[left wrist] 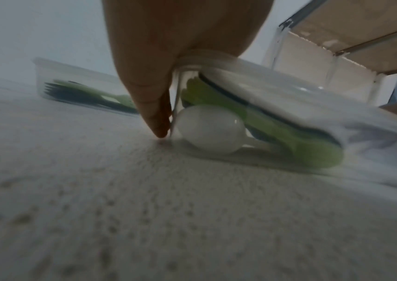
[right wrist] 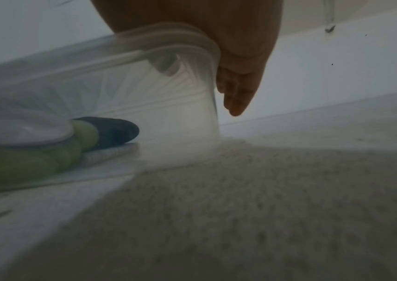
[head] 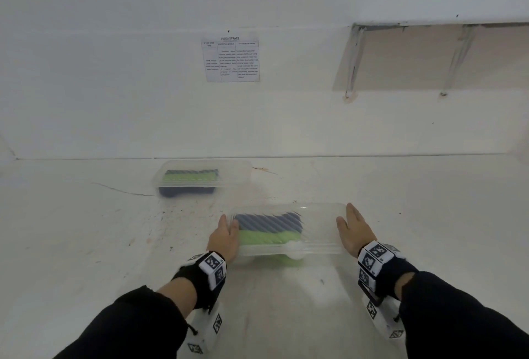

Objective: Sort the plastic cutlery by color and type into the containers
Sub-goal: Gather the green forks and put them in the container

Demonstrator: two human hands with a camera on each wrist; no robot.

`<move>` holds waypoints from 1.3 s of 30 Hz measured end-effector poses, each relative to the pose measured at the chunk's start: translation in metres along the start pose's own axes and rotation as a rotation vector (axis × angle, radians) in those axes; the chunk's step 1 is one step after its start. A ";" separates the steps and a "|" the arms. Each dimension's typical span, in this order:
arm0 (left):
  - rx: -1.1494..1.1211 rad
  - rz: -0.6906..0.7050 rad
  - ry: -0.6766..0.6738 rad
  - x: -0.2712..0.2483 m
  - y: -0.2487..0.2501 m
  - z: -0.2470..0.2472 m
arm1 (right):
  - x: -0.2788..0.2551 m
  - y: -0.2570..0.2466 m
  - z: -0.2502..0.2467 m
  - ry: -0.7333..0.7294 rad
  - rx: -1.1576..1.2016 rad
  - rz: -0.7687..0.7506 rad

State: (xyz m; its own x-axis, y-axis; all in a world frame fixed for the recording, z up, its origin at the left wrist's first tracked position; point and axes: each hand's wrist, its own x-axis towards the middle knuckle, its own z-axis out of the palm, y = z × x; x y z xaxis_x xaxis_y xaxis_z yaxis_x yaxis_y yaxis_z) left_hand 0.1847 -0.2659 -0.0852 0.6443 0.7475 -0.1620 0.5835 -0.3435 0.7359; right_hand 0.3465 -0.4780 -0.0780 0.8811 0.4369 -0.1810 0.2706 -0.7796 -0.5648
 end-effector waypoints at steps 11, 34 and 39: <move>0.084 0.034 -0.026 -0.002 -0.001 0.000 | -0.004 -0.002 0.002 -0.012 -0.059 0.009; 0.071 -0.003 -0.177 0.006 -0.018 -0.004 | -0.004 0.012 -0.002 -0.005 0.147 0.082; -0.072 0.146 -0.328 0.023 -0.031 -0.011 | 0.006 0.013 -0.002 0.017 0.241 0.151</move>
State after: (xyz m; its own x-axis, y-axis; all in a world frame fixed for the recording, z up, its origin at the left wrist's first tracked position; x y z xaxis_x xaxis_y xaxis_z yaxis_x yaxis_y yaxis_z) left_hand 0.1757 -0.2320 -0.1041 0.8495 0.4671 -0.2453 0.4446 -0.3835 0.8095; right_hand 0.3564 -0.4862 -0.0852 0.9113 0.3147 -0.2654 0.0375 -0.7055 -0.7077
